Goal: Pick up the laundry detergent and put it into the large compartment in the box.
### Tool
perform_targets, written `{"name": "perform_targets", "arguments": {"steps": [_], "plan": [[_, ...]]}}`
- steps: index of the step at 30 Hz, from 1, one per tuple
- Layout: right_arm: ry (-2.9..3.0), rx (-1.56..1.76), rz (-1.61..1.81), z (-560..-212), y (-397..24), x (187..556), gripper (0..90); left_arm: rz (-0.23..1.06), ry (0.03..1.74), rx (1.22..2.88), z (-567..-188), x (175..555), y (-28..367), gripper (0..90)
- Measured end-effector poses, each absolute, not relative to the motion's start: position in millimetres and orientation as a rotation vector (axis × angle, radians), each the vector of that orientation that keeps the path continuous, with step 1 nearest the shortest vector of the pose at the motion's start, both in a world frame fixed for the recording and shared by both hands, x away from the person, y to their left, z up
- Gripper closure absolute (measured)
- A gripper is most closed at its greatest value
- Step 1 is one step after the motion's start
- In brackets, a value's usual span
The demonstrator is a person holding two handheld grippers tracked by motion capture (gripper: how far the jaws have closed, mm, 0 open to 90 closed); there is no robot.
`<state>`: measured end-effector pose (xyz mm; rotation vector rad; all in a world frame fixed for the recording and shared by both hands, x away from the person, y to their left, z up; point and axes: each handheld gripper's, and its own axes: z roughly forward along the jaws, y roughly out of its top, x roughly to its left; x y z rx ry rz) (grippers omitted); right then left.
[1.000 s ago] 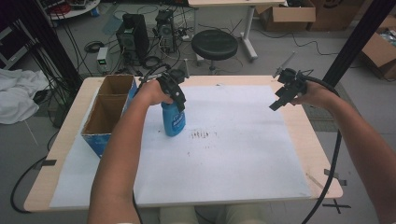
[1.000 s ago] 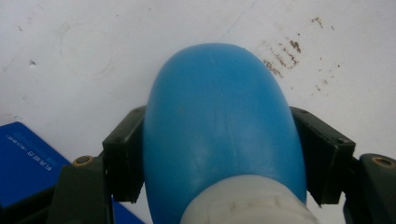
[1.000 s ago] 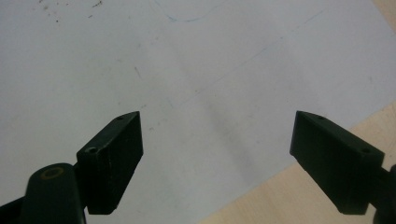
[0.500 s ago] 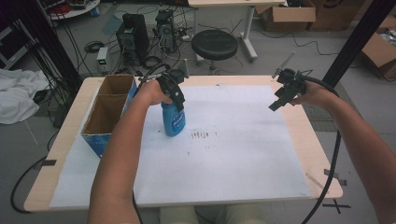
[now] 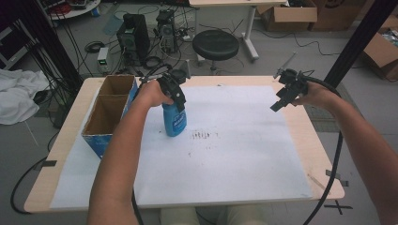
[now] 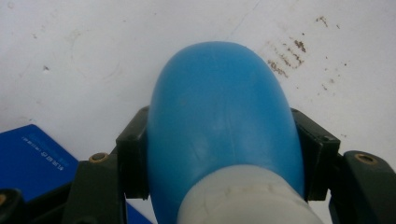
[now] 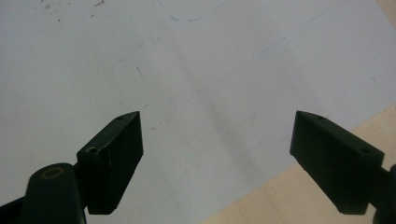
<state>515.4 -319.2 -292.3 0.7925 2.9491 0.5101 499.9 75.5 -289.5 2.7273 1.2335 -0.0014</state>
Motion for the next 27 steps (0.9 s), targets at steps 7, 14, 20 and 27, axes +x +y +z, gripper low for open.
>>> {"name": "perform_targets", "arguments": {"steps": [7,14,20,27], "plan": [[2.953,0.786,0.502,-293,-318,514,17.0,0.0,1.287,2.657,-263,492,80,36.9],[2.957,0.785,0.502,-291,-316,511,17.0,0.082,1.388,2.619,-227,482,84,36.9],[2.959,0.774,0.499,-290,-315,508,17.0,0.105,1.474,2.54,-195,473,94,37.0],[2.963,0.758,0.5,-289,-313,506,17.1,0.128,1.556,2.484,-166,466,105,37.1]]}}
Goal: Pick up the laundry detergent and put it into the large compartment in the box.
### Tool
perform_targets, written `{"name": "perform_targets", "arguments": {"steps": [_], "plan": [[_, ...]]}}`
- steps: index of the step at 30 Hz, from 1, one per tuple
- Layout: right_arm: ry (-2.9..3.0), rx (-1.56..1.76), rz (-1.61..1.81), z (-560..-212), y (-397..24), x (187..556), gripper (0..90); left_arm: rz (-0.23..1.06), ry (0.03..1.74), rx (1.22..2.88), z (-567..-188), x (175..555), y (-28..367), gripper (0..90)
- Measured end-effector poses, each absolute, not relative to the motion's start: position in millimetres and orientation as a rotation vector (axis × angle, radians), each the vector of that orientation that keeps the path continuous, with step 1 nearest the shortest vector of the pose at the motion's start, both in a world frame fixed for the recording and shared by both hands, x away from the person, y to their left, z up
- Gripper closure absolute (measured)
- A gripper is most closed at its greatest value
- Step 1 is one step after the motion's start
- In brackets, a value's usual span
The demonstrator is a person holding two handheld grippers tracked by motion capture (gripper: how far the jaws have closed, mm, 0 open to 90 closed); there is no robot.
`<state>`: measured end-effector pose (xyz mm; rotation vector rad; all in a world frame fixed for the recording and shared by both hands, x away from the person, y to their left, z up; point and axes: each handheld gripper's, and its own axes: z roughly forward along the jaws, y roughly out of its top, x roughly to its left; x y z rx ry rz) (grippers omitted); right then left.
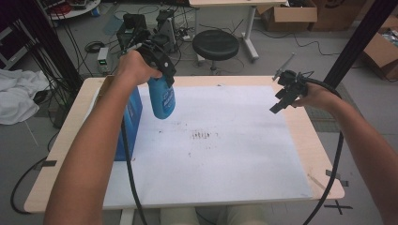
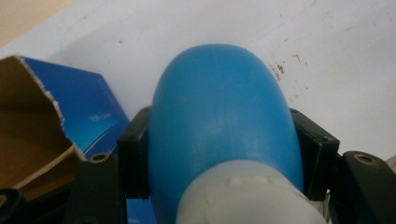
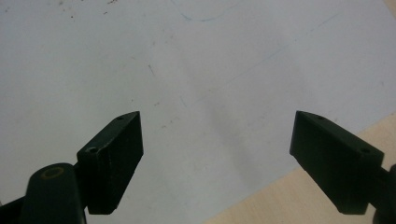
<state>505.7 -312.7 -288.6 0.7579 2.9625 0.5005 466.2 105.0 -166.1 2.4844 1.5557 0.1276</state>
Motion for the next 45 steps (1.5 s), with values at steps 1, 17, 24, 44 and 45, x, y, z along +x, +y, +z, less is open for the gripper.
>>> {"name": "perform_targets", "arguments": {"steps": [1,17,24,44,45], "plan": [[2.963,0.758,0.5,-288,-313,505,17.1,0.131,1.567,2.473,-163,465,107,37.1],[2.968,0.736,0.482,-288,-312,502,17.1,0.163,1.711,2.36,-130,457,138,37.2],[2.981,0.711,0.482,-289,-306,502,17.0,0.187,1.758,2.314,-123,454,145,37.3],[2.984,0.717,0.475,-292,-302,504,17.0,0.229,1.878,2.188,-104,434,196,37.4],[2.985,0.712,0.475,-292,-302,504,17.0,0.231,1.882,2.184,-103,433,198,37.4]]}}
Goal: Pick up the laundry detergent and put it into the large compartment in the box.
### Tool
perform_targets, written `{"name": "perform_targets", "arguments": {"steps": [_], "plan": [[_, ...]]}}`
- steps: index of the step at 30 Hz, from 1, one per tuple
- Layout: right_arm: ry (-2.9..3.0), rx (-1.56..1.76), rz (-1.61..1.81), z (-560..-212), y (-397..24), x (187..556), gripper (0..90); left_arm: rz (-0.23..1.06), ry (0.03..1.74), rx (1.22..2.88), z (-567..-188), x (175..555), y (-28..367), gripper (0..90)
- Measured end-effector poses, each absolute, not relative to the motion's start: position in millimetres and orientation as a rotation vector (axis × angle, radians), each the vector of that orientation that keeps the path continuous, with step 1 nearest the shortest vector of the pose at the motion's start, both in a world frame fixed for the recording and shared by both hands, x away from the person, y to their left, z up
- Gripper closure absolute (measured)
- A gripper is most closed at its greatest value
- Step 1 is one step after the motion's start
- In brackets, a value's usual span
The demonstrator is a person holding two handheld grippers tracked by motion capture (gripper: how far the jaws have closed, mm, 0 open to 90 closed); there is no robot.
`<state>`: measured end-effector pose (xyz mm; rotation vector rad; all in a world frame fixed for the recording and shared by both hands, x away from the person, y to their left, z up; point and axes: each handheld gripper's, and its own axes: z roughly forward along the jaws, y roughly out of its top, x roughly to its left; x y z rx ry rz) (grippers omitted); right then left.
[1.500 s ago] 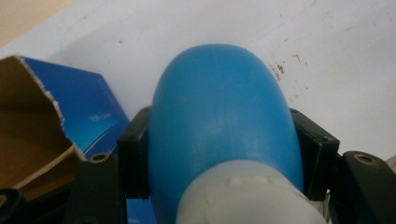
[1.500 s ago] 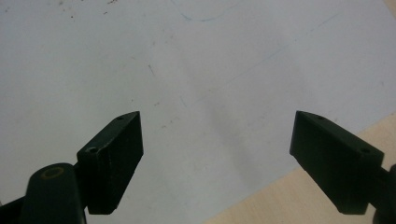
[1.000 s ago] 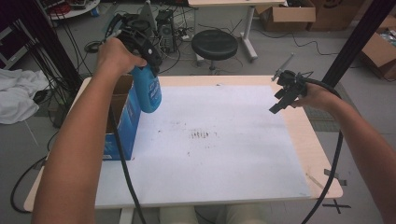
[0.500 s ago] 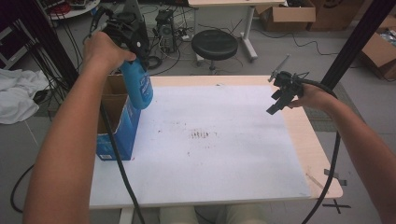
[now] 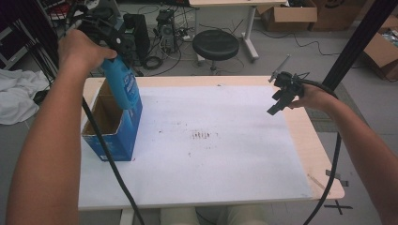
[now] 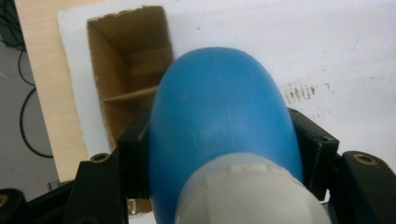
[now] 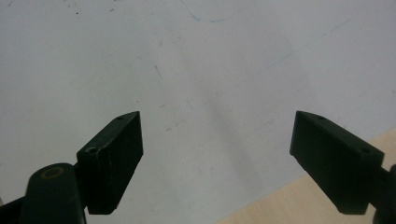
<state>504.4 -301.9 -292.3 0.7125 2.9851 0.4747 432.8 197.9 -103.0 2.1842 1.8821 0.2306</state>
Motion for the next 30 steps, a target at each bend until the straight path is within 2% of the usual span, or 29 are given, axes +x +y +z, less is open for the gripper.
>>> {"name": "perform_targets", "arguments": {"steps": [19,30], "plan": [[2.985,0.727,0.46,-293,-303,505,17.0,0.288,1.956,2.138,-106,421,234,37.4],[2.986,0.727,0.447,-294,-302,505,17.0,0.31,1.979,2.13,-134,419,251,37.5]]}}
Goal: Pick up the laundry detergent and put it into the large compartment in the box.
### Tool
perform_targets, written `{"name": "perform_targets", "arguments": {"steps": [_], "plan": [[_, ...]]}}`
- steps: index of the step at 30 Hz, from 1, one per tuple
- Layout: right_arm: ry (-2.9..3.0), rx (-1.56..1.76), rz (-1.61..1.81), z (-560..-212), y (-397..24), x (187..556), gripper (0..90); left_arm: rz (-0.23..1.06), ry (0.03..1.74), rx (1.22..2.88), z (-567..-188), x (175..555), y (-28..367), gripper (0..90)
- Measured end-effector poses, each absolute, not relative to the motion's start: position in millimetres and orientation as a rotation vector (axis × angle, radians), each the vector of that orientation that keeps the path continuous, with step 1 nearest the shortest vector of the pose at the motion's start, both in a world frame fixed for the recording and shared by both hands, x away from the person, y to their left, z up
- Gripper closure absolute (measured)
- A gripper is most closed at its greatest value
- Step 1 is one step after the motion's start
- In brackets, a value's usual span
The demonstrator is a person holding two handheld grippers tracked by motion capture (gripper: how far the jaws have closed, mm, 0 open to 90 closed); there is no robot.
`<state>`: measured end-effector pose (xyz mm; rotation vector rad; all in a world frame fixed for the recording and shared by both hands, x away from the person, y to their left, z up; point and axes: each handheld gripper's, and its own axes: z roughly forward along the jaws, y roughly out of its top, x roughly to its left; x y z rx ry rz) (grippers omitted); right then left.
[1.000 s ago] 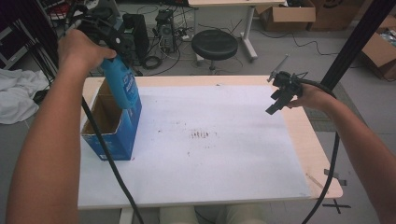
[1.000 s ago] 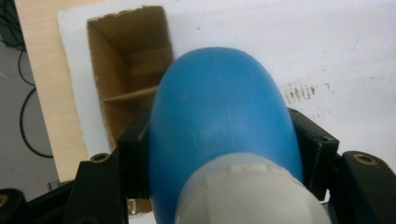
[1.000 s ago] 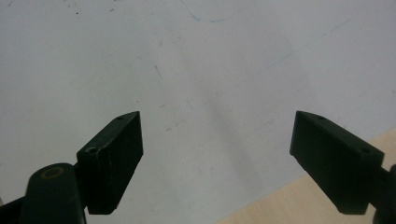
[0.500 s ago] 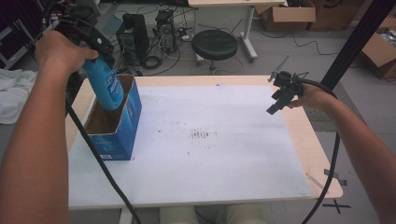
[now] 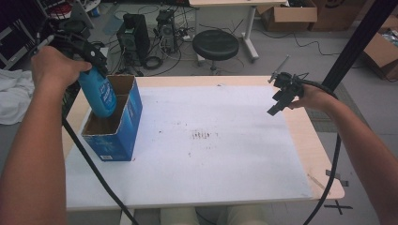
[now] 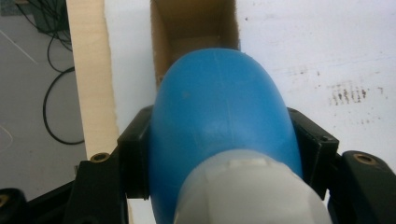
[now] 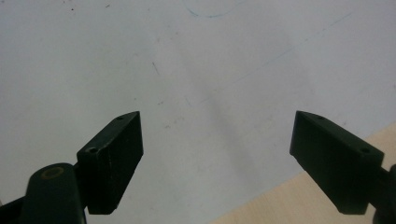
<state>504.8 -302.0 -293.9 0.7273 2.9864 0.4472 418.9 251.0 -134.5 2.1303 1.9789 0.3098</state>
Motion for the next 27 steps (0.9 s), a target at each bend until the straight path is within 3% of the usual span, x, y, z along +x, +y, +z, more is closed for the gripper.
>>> {"name": "perform_targets", "arguments": {"steps": [27], "plan": [[2.991,0.737,0.413,-298,-301,506,17.1,0.271,1.937,2.211,-236,429,250,37.5]]}}
